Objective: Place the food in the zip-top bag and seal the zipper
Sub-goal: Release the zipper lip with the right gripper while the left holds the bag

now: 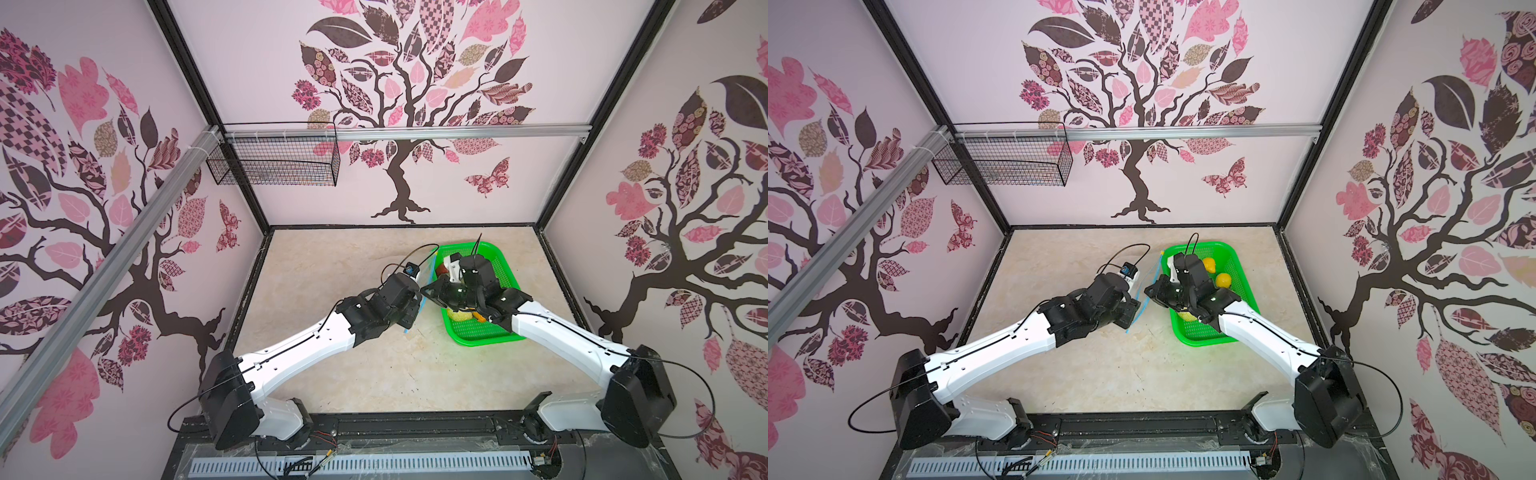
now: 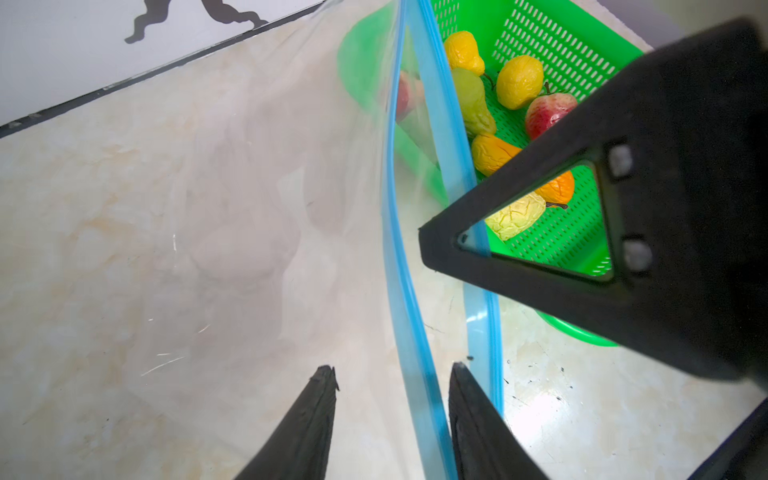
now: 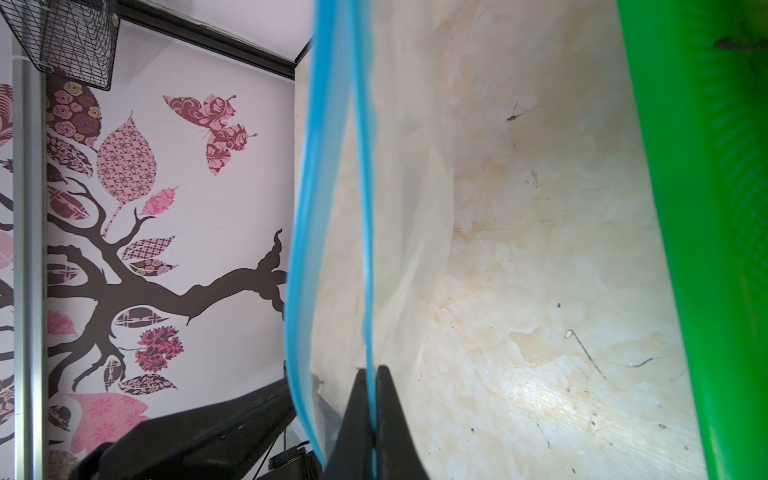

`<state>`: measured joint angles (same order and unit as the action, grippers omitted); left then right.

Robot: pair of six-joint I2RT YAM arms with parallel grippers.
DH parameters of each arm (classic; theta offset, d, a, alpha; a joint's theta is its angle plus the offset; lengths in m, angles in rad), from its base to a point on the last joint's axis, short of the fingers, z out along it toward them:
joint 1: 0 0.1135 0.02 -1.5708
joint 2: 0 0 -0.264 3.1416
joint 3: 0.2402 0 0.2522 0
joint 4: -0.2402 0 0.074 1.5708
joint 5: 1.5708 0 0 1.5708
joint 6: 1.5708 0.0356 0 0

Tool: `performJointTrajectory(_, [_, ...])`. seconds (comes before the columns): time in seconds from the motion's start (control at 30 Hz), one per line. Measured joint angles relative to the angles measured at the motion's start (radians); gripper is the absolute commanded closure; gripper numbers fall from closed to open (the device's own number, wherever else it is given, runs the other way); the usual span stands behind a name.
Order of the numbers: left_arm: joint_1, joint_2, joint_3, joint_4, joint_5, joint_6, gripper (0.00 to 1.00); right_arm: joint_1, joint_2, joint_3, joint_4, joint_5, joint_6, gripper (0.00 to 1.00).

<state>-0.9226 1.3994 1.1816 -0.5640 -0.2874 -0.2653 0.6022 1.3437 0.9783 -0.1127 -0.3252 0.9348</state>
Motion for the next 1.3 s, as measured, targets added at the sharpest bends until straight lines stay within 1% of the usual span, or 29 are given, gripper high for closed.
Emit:
performJointTrajectory(0.2, [0.0, 0.016, 0.001, -0.004, -0.057, -0.007, 0.56, 0.033, 0.0, -0.003, -0.008, 0.026, -0.043, 1.0])
performJointTrajectory(0.43, [0.0, 0.091, 0.006, -0.018, -0.069, -0.007, 0.58, 0.051, 0.0, -0.003, -0.023, 0.047, -0.072, 1.0])
performJointTrajectory(0.5, [0.0, 0.108, 0.018, -0.026, -0.071, -0.007, 0.6, 0.051, 0.0, -0.003, -0.03, 0.05, -0.079, 1.0])
performJointTrajectory(0.7, [0.0, 0.144, 0.093, -0.047, -0.111, -0.009, 0.71, 0.053, 0.002, -0.003, -0.037, 0.054, -0.087, 1.0])
performJointTrajectory(0.87, [0.0, 0.156, 0.134, -0.052, -0.154, -0.003, 0.74, 0.055, 0.002, -0.003, -0.043, 0.067, -0.101, 1.0])
performJointTrajectory(0.97, [0.002, 0.157, 0.145, -0.058, -0.168, 0.0, 0.83, 0.055, 0.002, -0.003, -0.045, 0.069, -0.107, 1.0])
performJointTrajectory(1.07, [0.008, 0.158, 0.149, -0.064, -0.171, 0.001, 0.98, 0.055, 0.003, -0.003, -0.048, 0.071, -0.117, 1.0])
performJointTrajectory(1.1, [0.014, 0.158, 0.15, -0.07, -0.167, 0.003, 1.0, 0.055, 0.004, -0.003, -0.05, 0.071, -0.123, 1.0])
performJointTrajectory(1.2, [0.04, 0.157, 0.151, -0.083, -0.139, 0.002, 1.0, 0.055, 0.015, 0.005, -0.066, 0.072, -0.14, 1.0])
performJointTrajectory(1.3, [0.084, 0.153, 0.15, -0.089, -0.085, -0.011, 1.0, 0.055, 0.034, 0.029, -0.081, 0.067, -0.169, 1.0])
